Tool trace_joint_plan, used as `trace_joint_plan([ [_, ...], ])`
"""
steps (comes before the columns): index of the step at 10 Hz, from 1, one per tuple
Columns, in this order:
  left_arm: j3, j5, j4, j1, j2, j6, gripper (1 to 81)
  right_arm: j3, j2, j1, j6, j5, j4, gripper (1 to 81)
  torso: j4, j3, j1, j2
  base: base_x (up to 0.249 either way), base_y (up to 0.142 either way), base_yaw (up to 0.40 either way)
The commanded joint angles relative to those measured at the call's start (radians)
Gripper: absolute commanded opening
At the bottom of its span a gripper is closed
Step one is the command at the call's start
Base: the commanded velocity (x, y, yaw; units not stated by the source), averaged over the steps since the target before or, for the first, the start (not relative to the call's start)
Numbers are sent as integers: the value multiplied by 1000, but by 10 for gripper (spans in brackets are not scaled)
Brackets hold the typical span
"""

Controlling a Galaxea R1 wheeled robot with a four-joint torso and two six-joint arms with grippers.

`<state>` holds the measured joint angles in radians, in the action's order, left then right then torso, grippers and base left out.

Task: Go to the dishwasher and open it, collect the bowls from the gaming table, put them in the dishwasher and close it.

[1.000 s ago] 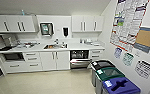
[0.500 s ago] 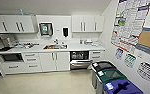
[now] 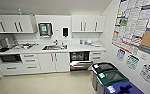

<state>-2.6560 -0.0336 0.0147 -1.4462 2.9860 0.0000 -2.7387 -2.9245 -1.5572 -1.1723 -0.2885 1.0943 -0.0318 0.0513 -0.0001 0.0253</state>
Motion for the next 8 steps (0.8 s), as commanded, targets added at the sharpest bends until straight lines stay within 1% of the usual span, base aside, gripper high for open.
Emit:
trace_joint_plan([
  [1, 4, -57, 7, 55, -2, 2, 10, -5, 11, 41, 2, 25, 7, 10, 0, 0, 0, 0, 115, 0, 0],
  [8, 4, -57, 7, 54, -1, 2, 10, -7, 12, 39, 2, 25, 7, 10, 0, 0, 0, 0, 143, 0, 0],
])
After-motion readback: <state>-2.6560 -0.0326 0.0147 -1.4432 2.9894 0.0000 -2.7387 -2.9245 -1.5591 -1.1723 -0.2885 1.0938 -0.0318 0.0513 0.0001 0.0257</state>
